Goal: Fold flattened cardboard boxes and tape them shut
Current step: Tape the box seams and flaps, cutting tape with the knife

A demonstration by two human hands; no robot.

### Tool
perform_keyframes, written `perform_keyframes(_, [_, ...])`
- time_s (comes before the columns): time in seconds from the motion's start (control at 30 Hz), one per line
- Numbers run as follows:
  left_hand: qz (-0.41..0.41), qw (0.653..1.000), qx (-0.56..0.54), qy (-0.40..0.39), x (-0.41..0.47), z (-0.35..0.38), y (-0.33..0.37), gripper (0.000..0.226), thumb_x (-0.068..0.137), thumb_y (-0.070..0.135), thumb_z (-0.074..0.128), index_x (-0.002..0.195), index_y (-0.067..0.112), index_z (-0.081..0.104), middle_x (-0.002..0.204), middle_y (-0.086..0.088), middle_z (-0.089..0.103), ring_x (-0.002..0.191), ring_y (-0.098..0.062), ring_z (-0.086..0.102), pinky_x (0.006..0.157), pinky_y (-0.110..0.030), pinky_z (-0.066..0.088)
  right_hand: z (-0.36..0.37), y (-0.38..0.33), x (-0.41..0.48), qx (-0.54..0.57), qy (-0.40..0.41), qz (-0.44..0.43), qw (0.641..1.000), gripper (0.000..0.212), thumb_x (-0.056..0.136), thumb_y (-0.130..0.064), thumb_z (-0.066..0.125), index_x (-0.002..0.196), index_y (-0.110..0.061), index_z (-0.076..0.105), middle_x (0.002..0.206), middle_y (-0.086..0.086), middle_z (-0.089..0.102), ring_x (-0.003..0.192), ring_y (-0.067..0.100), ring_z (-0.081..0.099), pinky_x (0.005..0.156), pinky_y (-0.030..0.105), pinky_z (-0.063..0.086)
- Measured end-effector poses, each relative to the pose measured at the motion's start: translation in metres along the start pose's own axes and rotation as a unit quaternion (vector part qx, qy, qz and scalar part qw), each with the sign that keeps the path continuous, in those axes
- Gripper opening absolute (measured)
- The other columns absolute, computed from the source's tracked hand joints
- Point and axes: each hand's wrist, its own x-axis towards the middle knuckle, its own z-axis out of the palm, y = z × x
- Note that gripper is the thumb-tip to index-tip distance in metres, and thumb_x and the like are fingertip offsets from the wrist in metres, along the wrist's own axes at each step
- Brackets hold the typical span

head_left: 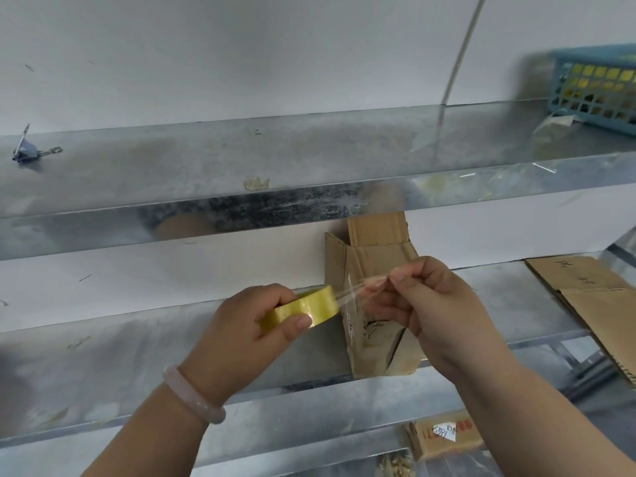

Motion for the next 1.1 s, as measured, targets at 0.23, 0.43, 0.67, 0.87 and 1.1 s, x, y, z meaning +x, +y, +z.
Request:
perform_keyframes(0.23, [0.023, 0.969, 0.236, 0.069, 0.0, 0.007, 0.008, 0.059, 0.083, 0.079, 0.026, 0.067, 0.032, 0.055, 0.05, 0.011, 0.046, 0.051, -0.007, 0.045, 0.052, -0.027, 0.04, -0.026, -0.009, -0.008, 0.045, 0.017, 0.014, 0.999, 0.02, 0.1, -0.001, 0.044, 0.082, -0.004, 0.053, 0.074, 0.015, 0.071, 0.073, 0.026, 0.073, 0.072, 0.041, 0.062])
perform_keyframes(0.43, [0.023, 0.992, 0.111, 0.049, -0.001, 0.029, 0.02, 0.048, 0.086, 0.075, 0.034, 0.08, 0.033, 0.058, 0.065, 0.014, 0.052, 0.066, -0.007, 0.049, 0.07, -0.038, 0.046, -0.064, -0.016, -0.002, 0.129, 0.049, 0.062, 0.988, 0.02, 0.1, -0.003, 0.046, 0.081, -0.003, 0.053, 0.064, 0.012, 0.065, 0.06, 0.022, 0.068, 0.071, 0.045, 0.061])
perform_keyframes(0.67, [0.058, 0.943, 0.32, 0.074, 0.005, 0.047, 0.028, 0.055, 0.089, 0.07, 0.029, 0.079, 0.029, 0.064, 0.063, 0.013, 0.057, 0.061, -0.013, 0.052, 0.071, -0.03, 0.032, -0.088, -0.006, 0.003, 0.118, 0.086, 0.038, 0.988, 0.023, 0.102, -0.006, 0.045, 0.08, -0.006, 0.054, 0.067, 0.011, 0.067, 0.062, 0.021, 0.068, 0.06, 0.032, 0.06])
perform_keyframes(0.87, [0.069, 0.947, 0.311, 0.042, 0.007, 0.055, 0.027, 0.038, 0.094, 0.056, 0.033, 0.093, 0.034, 0.063, 0.073, 0.015, 0.06, 0.069, -0.013, 0.055, 0.077, -0.035, 0.033, -0.101, 0.004, 0.008, 0.12, 0.113, 0.049, 0.985, 0.017, 0.102, -0.005, 0.045, 0.087, -0.006, 0.053, 0.07, 0.012, 0.066, 0.064, 0.022, 0.069, 0.059, 0.032, 0.059])
perform_keyframes(1.1, [0.042, 0.929, 0.361, 0.069, 0.017, 0.065, 0.019, 0.054, 0.082, 0.073, 0.04, 0.078, 0.028, 0.069, 0.064, 0.009, 0.063, 0.062, -0.016, 0.058, 0.076, -0.035, 0.036, -0.108, 0.017, 0.012, 0.121, 0.134, 0.064, 0.981, 0.017, 0.103, -0.006, 0.044, 0.088, -0.006, 0.053, 0.068, 0.011, 0.066, 0.068, 0.023, 0.069, 0.062, 0.032, 0.06])
